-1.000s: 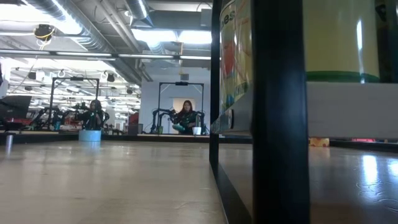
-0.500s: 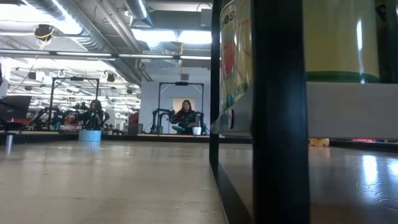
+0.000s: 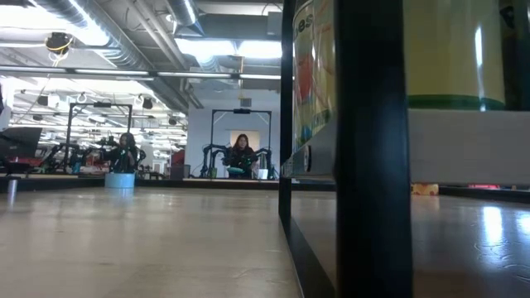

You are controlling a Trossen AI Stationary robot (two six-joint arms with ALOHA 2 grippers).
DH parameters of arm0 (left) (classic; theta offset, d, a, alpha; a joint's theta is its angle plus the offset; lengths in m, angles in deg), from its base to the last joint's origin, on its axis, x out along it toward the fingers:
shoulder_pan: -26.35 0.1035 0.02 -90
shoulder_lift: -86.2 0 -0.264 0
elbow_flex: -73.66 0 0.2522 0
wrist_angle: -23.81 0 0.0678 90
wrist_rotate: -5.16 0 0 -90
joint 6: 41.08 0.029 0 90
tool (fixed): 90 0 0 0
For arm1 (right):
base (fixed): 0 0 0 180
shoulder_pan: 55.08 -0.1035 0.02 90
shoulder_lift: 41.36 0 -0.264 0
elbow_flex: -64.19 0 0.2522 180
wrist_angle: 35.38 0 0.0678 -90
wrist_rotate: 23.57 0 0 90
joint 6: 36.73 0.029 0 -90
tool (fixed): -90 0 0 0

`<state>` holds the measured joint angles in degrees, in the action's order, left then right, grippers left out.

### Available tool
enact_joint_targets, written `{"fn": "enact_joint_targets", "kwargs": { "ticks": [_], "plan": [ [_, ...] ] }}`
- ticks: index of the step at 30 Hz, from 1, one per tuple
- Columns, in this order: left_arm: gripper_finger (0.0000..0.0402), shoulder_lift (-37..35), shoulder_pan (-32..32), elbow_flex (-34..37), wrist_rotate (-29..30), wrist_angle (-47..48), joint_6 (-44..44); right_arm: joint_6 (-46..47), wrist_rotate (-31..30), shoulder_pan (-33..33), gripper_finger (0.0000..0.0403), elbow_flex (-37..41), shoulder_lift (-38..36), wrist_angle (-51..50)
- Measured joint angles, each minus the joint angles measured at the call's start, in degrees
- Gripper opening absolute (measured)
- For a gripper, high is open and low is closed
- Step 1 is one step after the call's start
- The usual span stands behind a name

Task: Pick and place cans onto a shelf
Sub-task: Put the bottom canned pineapple rings on the shelf, then adjust the canned diced tomatoes on the shelf

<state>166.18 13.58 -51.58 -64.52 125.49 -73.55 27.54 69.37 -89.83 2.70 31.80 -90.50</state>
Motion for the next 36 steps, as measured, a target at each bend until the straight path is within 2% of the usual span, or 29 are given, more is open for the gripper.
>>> {"fn": "enact_joint_targets", "kwargs": {
  "ticks": [13,22,26,30,36],
  "plan": [
    [0.0044,0.0,0.0,0.0,0.0,0.0,0.0,-1.6,1.7,0.0,0.007,-6.4,0.0,-1.0],
    [0.0044,0.0,0.0,0.0,0.0,0.0,0.0,-0.8,-0.4,-0.7,0.0069,-13.7,0.0,-11.3],
    [0.0044,0.0,0.0,0.0,0.0,0.0,0.0,-0.1,0.3,-3.4,0.0048,-16.1,0.0,-13.5],
    [0.0044,0.0,0.0,0.0,0.0,0.0,0.1,0.3,1.5,-7.3,0.001,-16.9,0.0,-10.7],
    [0.0044,0.0,0.0,0.0,0.0,0.0,0.1,9.1,4.9,-14.0,0.0006,-14.1,1.3,-3.2]
  ]
}}
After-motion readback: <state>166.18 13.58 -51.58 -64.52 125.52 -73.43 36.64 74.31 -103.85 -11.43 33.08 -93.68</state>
